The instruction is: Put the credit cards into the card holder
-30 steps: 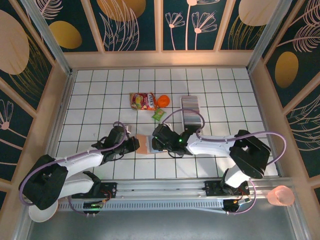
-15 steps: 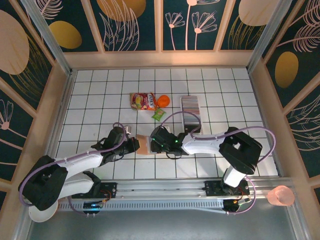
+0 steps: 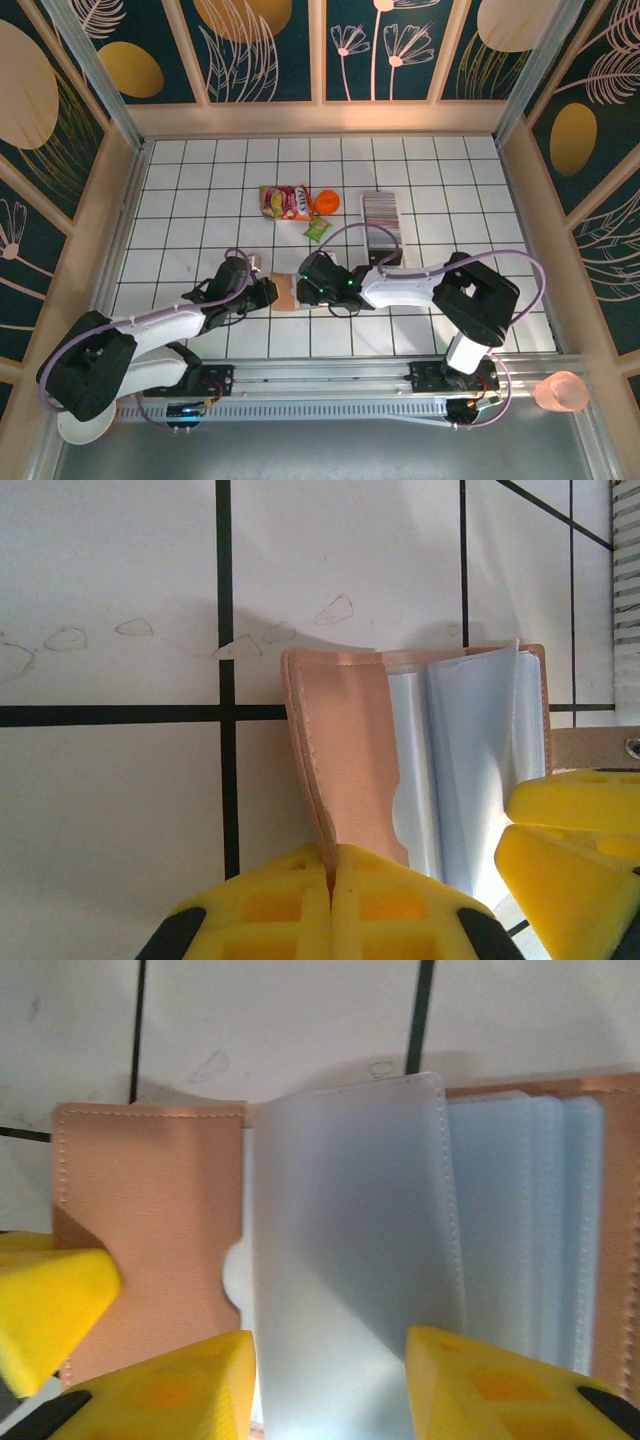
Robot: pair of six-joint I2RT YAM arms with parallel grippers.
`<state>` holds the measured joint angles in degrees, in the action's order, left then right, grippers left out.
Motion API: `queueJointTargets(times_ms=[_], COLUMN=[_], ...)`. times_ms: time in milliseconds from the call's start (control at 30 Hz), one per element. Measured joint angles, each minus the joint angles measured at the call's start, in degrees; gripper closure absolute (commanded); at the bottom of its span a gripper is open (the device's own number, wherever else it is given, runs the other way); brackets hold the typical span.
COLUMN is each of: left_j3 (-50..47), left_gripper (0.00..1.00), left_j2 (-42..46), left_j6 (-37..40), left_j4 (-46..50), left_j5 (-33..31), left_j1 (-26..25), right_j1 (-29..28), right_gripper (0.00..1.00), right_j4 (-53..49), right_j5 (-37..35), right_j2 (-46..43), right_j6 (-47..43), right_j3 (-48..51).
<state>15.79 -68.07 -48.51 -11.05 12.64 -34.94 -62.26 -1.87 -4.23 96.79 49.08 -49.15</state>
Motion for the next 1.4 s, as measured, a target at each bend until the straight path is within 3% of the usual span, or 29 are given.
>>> queueJointTargets(times_ms=[1400], left_j3=[-5.0], left_gripper=[1.0], left_j2=[0.7], left_j6=[-4.0], left_j4=[-6.9], left_j5=[-1.6], left_j1=[0.0], right_j1=[0.0], right_gripper=[0.57], right_j4=[21.6], right_j5=[11.4], right_j2=[3.6], right_j6=[8.3], right_j3=[0.2])
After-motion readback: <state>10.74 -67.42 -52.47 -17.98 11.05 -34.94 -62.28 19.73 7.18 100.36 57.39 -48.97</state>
